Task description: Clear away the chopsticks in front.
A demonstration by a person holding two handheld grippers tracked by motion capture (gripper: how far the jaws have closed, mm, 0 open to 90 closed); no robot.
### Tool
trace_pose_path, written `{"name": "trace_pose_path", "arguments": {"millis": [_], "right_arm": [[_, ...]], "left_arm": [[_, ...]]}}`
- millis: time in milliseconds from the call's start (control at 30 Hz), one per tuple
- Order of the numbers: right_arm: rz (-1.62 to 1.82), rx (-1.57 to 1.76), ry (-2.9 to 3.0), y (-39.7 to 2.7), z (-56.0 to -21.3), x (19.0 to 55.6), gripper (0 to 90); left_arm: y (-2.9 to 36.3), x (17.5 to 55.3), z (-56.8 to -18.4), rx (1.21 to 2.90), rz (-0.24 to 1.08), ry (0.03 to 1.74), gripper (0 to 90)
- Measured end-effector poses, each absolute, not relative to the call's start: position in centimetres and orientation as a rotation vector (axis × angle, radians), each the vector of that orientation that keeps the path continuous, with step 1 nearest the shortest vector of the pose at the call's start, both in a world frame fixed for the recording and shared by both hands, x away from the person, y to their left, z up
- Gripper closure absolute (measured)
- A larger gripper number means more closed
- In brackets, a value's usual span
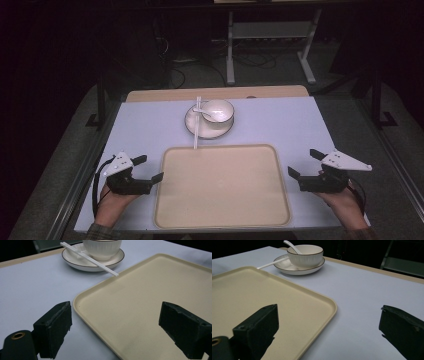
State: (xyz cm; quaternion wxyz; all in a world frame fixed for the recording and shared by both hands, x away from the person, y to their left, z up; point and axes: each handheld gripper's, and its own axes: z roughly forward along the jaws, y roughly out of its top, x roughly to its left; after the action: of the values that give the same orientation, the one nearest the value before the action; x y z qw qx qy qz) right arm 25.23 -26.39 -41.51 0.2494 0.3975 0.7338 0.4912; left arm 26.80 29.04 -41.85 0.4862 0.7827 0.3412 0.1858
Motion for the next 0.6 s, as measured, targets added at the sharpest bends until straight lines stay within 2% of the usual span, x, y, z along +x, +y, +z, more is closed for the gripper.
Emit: {"name": "trace_pose_path", "arguments": {"millis": [600], "right_arm": [[1.292,1.136,2.052,-26.2,-41.8,25.4,5.4]], "left_arm": [[28.4,28.0,-41.2,1.973,0.454,0.851,10.7]]}}
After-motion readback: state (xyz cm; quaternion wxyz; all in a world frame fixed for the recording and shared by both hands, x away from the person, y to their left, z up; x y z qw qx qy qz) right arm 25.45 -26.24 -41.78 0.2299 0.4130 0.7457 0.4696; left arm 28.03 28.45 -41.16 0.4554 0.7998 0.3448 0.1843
